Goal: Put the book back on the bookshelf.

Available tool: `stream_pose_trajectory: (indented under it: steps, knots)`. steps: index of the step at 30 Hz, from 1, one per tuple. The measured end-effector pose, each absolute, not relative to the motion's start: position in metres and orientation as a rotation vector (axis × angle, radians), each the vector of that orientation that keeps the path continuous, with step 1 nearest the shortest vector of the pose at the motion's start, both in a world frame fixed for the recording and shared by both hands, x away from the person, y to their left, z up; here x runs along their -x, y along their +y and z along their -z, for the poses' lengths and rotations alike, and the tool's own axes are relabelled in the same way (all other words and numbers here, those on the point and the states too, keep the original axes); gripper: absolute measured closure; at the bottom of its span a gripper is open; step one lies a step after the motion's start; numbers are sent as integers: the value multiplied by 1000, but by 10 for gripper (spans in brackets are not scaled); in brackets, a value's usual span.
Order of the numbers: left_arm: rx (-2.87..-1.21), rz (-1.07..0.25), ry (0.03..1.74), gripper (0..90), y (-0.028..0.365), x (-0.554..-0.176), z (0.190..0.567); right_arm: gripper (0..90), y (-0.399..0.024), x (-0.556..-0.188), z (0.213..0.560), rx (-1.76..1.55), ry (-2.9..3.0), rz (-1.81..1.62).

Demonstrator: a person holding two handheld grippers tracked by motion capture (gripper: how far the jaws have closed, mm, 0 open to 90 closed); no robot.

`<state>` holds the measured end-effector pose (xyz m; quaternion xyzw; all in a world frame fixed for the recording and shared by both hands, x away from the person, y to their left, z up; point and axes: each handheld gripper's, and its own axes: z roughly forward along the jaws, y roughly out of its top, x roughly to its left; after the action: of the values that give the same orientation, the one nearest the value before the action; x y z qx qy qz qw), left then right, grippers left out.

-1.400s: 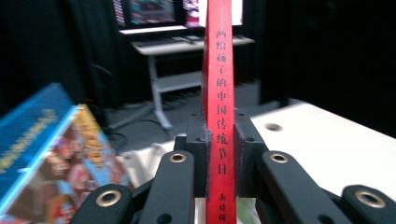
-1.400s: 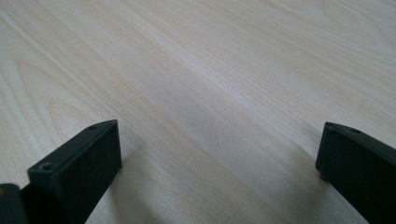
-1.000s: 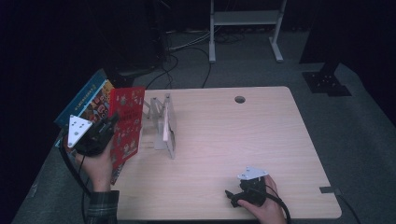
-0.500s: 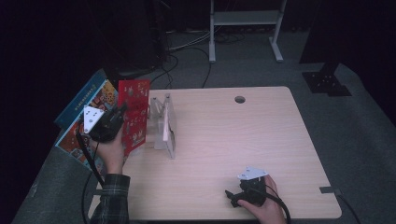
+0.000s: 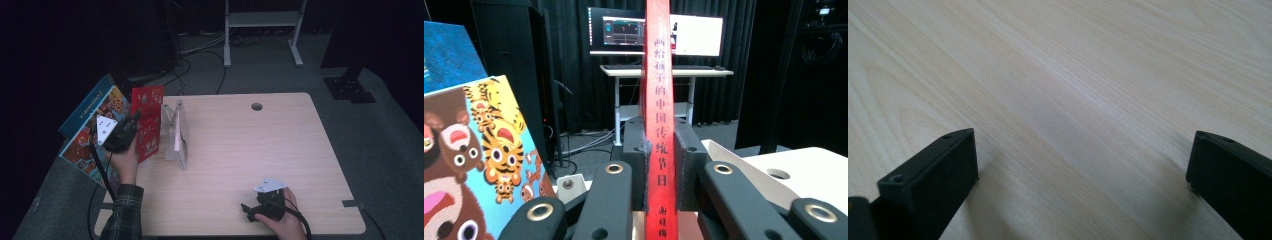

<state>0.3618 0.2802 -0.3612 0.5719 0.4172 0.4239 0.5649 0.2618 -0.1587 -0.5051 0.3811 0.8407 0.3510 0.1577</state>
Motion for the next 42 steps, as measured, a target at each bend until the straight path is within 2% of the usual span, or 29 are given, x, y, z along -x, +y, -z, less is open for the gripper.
stream_pose_trajectory:
  steps: [16, 20, 34, 41, 42]
  knots:
    - [-1424, -970, 1023, 794, 293, -326, 369, 0, -159, -262, 505, -1090, 2405, -1005]
    - [-1447, -919, 1089, 792, 296, -330, 391, 0, -159, -262, 505, -1090, 2405, -1005]
    - [-1465, -873, 1158, 788, 297, -347, 404, 0, -159, -262, 505, -1090, 2405, -1005]
    - [-1484, -882, 1156, 760, 297, -346, 405, 0, -159, -262, 505, -1090, 2405, -1005]
    - [-1479, -877, 1156, 682, 298, -345, 405, 0, -159, -262, 505, -1090, 2405, -1005]
